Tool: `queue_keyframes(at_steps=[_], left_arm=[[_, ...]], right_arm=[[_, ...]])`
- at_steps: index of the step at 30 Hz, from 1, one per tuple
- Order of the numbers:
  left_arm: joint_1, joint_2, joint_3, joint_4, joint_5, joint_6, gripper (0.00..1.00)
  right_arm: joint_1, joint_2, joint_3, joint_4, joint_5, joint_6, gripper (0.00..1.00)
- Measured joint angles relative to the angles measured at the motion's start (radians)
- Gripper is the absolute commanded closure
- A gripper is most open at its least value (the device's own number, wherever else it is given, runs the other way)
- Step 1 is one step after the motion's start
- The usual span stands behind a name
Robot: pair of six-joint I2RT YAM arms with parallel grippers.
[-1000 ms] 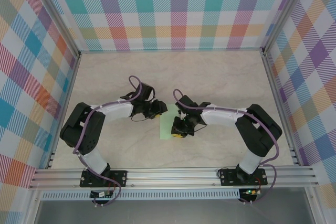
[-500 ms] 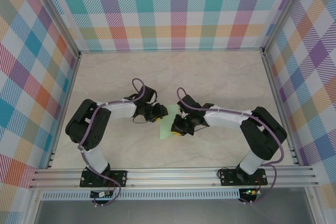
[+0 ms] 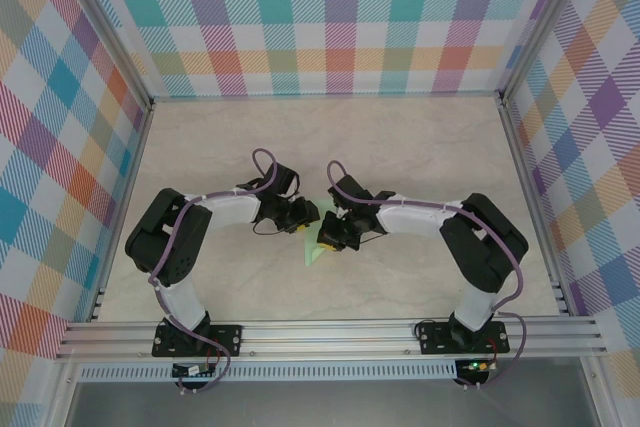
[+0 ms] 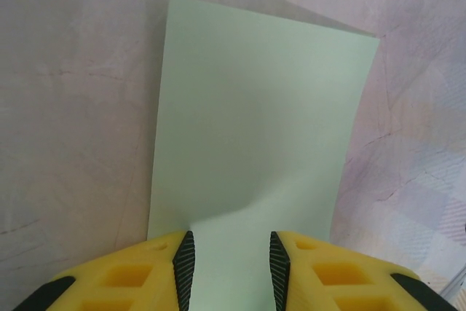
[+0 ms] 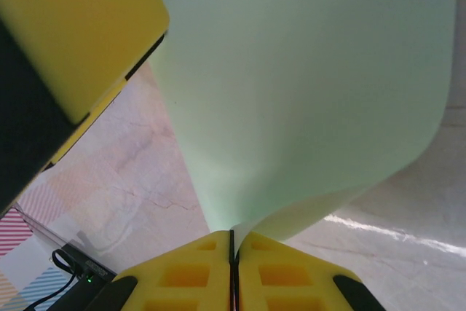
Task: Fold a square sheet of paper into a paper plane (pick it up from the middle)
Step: Third fold the triangle at the center of the table.
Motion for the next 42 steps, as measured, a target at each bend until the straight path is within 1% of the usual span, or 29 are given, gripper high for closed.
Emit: queue_keyframes(at_steps=[8,23,35,38,42], left_arm=[[0.000,0.000,0.001,-0.005,-0.001,0.004,0.65],[0.000,0.001,0.001,-0.005,-0.003,0.005,0.65],[-0.001,0.001,0.001,-0.005,-0.005,0.005,0.65],[-0.001,-0.001,0.001,-0.005,-0.010,0.003,0.66],[0.000,-0.030,0.001,-0.026,-0.055,-0.010,0.71]], right_arm=[[0.000,0.042,0.027,0.033,0.011,-0.005,0.91],[0.000,0.084,0.054,0.042,0.010,-0.026,0.92],[0.000,0.114,0.073,0.039,-0.005,-0.089,0.92],[0.000,0.117,0.082,0.028,-0.005,-0.104,0.92],[0.000,0.118,0.094,0.025,-0.005,-0.126,0.92]])
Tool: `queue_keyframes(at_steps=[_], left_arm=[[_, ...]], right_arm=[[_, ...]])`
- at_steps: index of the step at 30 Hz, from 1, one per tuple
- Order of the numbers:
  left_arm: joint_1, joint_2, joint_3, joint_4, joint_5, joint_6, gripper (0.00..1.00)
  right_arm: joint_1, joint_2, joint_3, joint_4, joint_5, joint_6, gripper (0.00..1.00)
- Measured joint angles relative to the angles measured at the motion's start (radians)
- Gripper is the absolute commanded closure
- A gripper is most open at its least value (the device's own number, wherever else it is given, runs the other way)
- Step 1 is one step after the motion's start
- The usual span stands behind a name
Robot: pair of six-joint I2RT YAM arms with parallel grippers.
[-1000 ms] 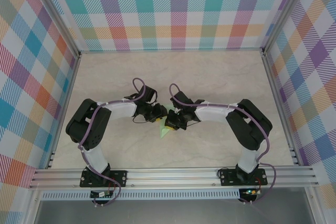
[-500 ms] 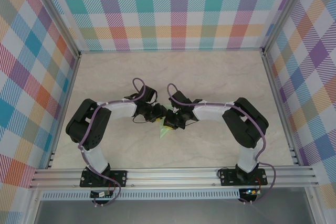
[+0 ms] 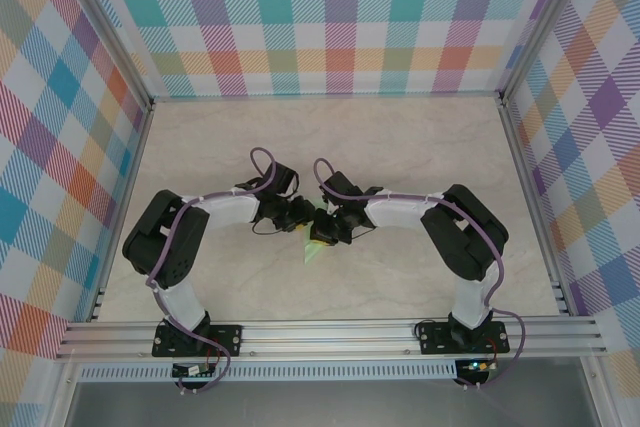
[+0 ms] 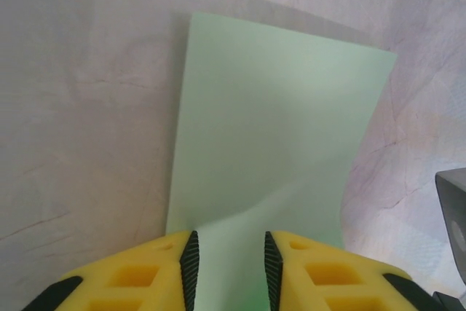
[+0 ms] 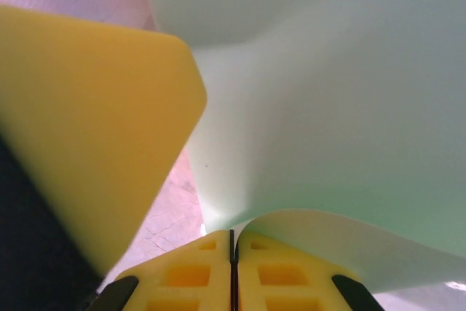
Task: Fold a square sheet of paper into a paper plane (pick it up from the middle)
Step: Third fold the triangle at the center of the table.
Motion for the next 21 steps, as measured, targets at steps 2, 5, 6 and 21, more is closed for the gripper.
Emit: queue_keyframes(at_steps=[2,5,6,21], left_arm=[[0.002,-0.024,0.000,-0.001,-0.019,-0.007,0.76],[0.002,-0.037,0.000,0.003,-0.031,-0.014,0.82],[0.002,-0.035,0.000,0.001,-0.032,-0.018,0.83],[0.002,0.023,0.008,-0.023,-0.076,-0.014,0.98]], right_arm=[[0.000,0.000,0.005,-0.001,0.000,-0.008,0.92],[0.000,0.000,0.008,-0.002,0.000,-0.023,0.92],[0.000,0.000,0.009,-0.001,0.000,-0.024,0.92],[0.000,0.019,0.016,-0.008,0.000,-0.042,0.92]])
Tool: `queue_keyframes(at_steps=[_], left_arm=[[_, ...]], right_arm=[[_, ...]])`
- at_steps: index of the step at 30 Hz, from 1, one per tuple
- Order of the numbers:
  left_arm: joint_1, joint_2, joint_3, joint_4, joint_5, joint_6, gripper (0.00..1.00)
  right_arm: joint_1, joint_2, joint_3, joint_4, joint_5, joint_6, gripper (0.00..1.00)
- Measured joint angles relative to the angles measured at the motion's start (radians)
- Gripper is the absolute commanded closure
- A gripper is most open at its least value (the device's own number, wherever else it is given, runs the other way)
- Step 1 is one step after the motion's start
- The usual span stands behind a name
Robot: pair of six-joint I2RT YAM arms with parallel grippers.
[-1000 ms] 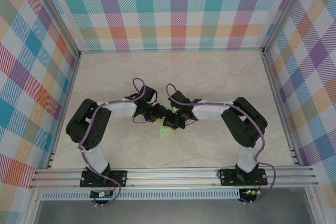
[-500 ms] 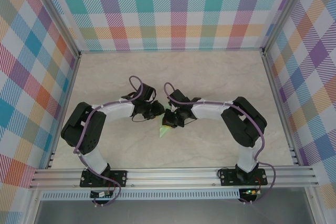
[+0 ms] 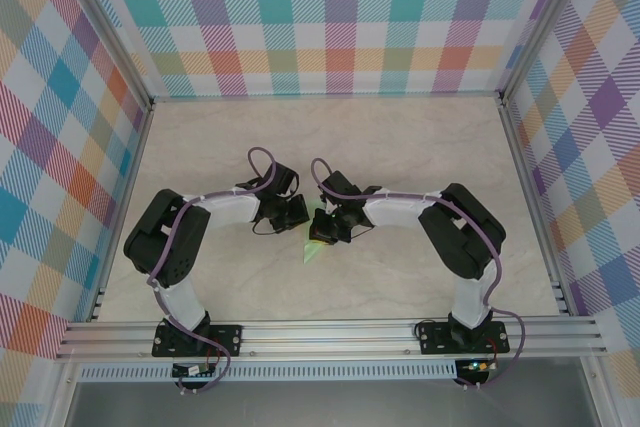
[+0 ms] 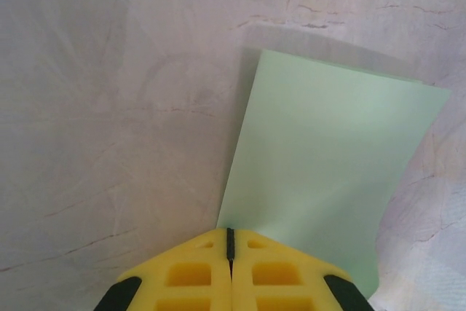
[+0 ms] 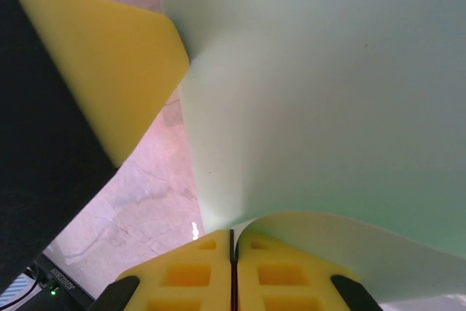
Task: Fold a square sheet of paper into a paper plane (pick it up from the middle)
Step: Third fold the triangle at the center of the table.
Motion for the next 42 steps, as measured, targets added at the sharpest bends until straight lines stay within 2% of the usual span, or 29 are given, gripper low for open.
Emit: queue_keyframes(at_steps=[42], left_arm=[[0.001,0.010,0.010,-0.002,0.016,0.004,0.99]], right_arm=[[0.000,0.044,0.053,-0.064,-0.008,-0.063,0.92]])
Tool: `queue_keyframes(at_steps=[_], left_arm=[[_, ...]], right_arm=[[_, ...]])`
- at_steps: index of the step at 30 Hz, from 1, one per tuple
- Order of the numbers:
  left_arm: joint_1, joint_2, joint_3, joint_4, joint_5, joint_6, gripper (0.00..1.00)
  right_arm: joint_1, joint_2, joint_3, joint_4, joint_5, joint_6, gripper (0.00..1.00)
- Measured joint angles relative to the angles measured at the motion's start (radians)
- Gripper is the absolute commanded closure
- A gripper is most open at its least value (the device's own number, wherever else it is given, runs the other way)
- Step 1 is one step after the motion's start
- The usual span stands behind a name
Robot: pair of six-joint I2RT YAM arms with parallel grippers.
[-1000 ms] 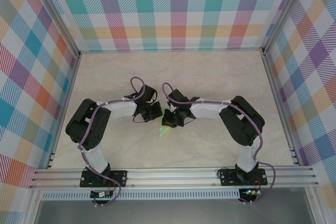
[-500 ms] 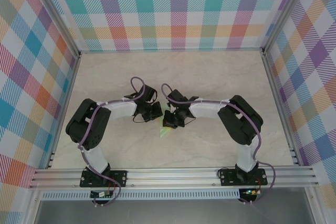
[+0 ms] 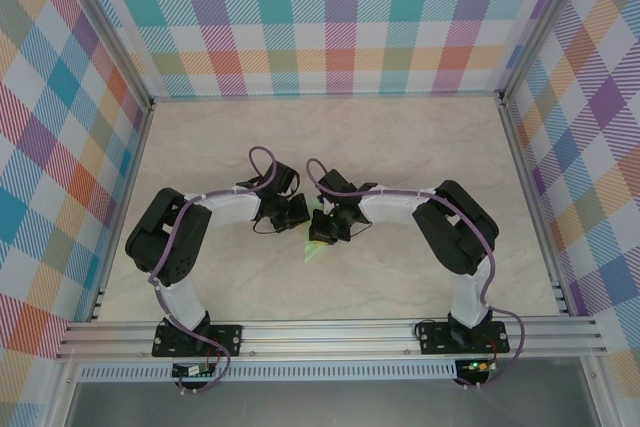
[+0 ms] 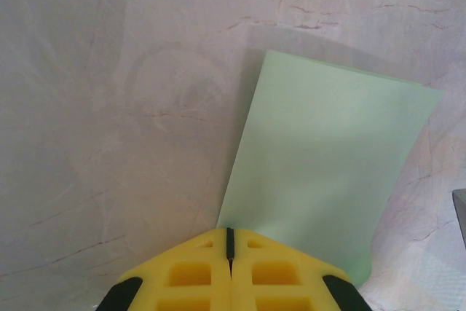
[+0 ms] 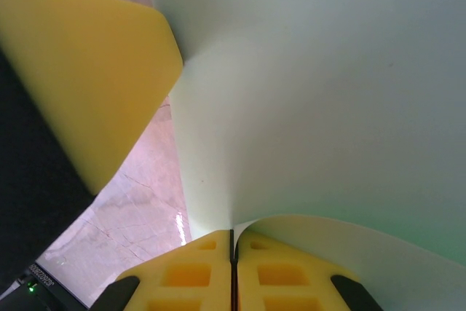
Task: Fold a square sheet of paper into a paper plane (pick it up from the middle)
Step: Third fold the triangle at the center of the table.
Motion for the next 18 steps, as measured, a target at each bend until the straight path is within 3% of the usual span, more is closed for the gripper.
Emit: queue_keyframes(at_steps=[7,14,18], left_arm=[[0.000,0.000,0.000,0.000,-0.001,0.000,0.98],[0.016,-0.023,0.001,-0.035,-0.020,-0.001,0.96],[0.068,-0.077,0.001,-0.071,-0.033,0.000,0.96]], right_arm=[[0.000,0.008,0.006,-0.006,-0.003,0.000,0.87],[-0.001,0.013,0.014,-0.004,-0.017,-0.002,0.72],[-0.001,0.013,0.020,0.004,-0.025,-0.008,0.62]])
